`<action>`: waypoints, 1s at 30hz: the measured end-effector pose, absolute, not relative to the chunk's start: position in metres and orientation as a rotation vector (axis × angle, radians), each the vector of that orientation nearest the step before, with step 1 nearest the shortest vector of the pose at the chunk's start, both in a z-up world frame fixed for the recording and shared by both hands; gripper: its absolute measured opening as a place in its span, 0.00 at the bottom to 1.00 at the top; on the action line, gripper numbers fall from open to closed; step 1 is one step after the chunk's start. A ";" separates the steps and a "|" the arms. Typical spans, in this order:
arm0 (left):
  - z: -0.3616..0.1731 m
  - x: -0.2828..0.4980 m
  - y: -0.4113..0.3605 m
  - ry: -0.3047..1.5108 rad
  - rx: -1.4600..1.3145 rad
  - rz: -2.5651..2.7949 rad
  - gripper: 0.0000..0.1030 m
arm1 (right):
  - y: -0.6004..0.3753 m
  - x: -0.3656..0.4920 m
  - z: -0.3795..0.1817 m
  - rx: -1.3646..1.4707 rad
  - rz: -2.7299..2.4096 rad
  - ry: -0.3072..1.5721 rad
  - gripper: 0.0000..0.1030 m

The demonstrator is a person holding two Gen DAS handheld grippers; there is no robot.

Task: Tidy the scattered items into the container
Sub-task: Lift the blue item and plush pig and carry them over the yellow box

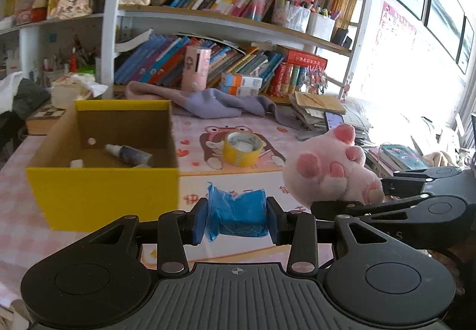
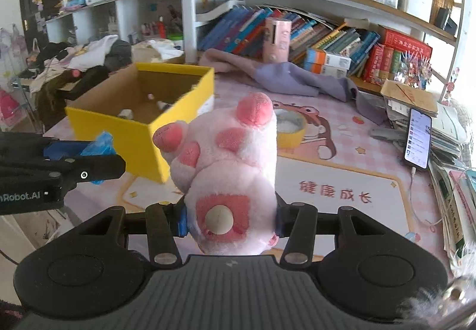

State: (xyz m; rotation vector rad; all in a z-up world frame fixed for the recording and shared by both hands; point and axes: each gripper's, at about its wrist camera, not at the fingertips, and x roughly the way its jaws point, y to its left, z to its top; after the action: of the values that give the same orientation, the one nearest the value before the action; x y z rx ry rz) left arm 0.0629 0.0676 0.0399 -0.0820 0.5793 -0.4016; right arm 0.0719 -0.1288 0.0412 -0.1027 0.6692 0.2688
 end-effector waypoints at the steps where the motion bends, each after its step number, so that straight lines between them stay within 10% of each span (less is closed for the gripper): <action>1: 0.040 0.059 0.073 0.578 -0.087 -0.399 0.37 | -0.124 0.067 0.042 -0.104 0.270 0.668 0.46; 30: 0.054 0.018 0.182 0.472 -0.146 -0.159 0.37 | -0.007 0.052 0.062 -0.230 0.500 0.591 0.46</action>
State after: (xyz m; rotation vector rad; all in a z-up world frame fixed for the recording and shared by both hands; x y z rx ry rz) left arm 0.0176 0.1824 0.0538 -0.1459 0.4722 -0.1590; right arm 0.0523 -0.0067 0.0622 -0.2303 0.5906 0.4995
